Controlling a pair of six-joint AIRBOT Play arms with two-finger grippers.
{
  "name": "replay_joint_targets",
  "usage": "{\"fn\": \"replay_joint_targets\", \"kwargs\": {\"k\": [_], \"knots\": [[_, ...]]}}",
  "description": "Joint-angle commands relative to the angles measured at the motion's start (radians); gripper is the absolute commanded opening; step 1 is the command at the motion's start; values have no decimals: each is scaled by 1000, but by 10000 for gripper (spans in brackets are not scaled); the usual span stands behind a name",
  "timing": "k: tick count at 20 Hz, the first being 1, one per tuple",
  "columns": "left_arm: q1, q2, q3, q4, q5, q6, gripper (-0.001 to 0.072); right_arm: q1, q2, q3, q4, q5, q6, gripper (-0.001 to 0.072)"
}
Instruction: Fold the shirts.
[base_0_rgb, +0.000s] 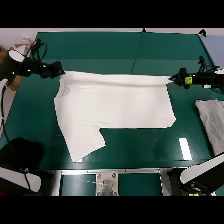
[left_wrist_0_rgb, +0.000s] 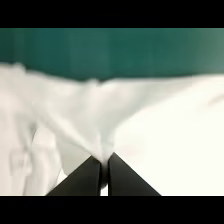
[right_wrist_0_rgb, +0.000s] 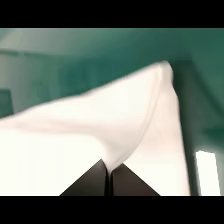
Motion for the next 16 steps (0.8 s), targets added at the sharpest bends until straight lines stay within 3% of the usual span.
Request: {"fn": "replay_joint_targets", "kwargs": {"k": [1,8,9,10,11,12,16], "knots": [[-3,-2,-58,150,-111,-57,27,-4,-3,-44,-157,77,48,15],[-3,-3,-130,75,-84,-56,27,-3,-3,-90,-156,61,57,26],[-3,-3,-129,46,-91,-56,28,-4,-3,-85,-156,67,72,146],[-2,-2,-127,24,-119,-57,94,-8,-2,-75,-157,89,97,242],[-1,-2,-116,22,-178,-57,365,-17,5,-60,-157,129,125,260],[4,0,-103,29,-245,-68,493,-27,18,-50,-164,170,153,260],[48,60,-150,92,-504,-126,492,-60,172,-129,-323,248,220,259]]}}
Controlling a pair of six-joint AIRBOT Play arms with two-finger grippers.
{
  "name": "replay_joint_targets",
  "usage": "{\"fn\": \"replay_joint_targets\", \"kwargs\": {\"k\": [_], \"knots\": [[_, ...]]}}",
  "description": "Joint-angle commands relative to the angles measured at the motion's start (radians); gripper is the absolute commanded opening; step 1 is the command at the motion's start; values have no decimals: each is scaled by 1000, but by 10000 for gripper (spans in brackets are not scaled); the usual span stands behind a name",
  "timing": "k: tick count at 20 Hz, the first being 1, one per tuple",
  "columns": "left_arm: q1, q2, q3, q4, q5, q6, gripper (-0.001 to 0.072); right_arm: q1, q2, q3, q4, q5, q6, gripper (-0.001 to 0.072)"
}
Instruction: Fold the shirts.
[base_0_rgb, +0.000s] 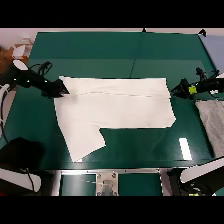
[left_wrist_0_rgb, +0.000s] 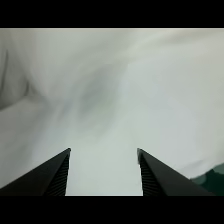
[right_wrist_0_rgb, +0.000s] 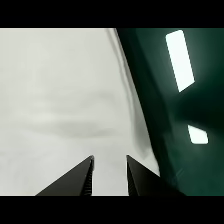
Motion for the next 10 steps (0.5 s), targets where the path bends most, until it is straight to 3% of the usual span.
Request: {"fn": "replay_joint_targets", "kwargs": {"k": [1,7,10], "knots": [[36,90,-94,64,-186,-38,492,-19,154,-114,-137,58,53,258],[155,573,-669,105,1,-84,493,-91,600,-685,-180,-61,98,265],[158,750,-883,90,40,-105,493,-112,755,-885,-155,-146,98,348]]}}
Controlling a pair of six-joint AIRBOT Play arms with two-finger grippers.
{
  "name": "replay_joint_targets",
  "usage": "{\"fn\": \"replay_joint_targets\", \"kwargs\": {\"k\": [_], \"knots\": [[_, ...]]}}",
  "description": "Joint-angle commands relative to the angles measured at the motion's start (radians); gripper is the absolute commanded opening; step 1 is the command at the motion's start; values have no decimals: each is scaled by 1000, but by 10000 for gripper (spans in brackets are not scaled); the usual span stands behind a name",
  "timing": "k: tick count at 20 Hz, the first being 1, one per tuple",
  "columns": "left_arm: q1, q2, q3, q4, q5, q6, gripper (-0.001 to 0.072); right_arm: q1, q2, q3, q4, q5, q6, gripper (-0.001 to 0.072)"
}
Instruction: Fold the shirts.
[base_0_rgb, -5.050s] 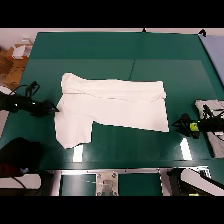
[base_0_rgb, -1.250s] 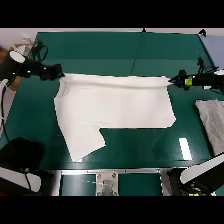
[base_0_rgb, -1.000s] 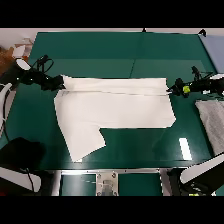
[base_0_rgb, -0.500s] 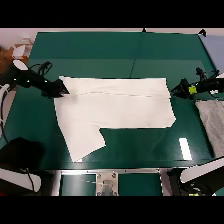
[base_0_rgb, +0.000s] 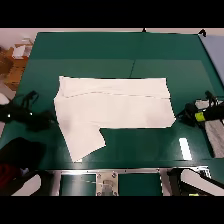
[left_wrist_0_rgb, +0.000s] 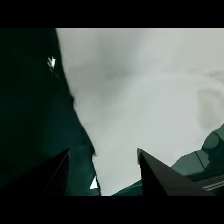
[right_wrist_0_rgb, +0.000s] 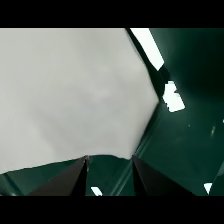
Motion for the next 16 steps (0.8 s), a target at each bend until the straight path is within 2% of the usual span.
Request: {"fn": "replay_joint_targets", "kwargs": {"k": [1,3,6,14,15,16], "knots": [[22,199,-262,-20,85,-35,493,-21,175,-234,29,-109,10,380],[22,207,-350,-106,164,-29,493,-19,182,-290,89,-179,9,429],[22,206,-453,-304,265,46,492,-19,179,-351,160,-274,6,429],[22,206,-568,-421,362,100,490,4,66,-404,387,-455,-1,426],[22,206,-568,-444,360,108,394,19,45,-404,413,-474,-1,425],[22,206,-566,-486,352,153,270,34,28,-404,426,-487,-1,412]]}}
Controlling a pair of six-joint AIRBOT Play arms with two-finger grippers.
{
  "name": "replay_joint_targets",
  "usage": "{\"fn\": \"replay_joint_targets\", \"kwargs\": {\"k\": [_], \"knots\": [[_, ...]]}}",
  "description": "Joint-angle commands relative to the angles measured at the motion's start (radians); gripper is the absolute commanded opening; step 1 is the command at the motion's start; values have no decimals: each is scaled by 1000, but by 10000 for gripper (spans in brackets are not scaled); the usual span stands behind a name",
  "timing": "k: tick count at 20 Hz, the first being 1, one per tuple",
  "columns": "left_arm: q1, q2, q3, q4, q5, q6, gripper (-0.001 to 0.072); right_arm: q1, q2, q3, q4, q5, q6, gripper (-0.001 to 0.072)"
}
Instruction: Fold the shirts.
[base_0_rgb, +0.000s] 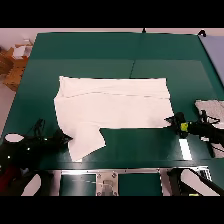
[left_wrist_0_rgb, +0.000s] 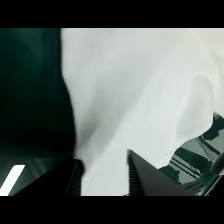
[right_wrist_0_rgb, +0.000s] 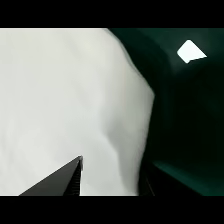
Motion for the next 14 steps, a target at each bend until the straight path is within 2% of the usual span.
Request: {"fn": "replay_joint_targets", "kwargs": {"k": [1,2,3,4,6,8,11,14], "knots": [[0,1,-12,-126,3,89,179,34,-59,-9,71,-77,-4,336],[0,1,-9,-160,-22,116,98,33,-59,-6,70,-77,-5,263],[0,1,-4,-172,-50,137,27,27,-58,3,66,-74,-14,235],[0,2,7,-165,-73,137,27,13,-58,17,59,-61,-42,194],[0,3,43,-133,-85,137,27,-35,-58,57,13,8,-57,65],[0,3,93,-106,-85,135,26,-84,-56,92,-48,85,-57,20],[0,3,194,-89,-105,126,26,-108,-56,114,-86,149,-66,16],[0,3,319,-76,-193,94,26,-108,-55,167,-87,257,-80,17]]}}
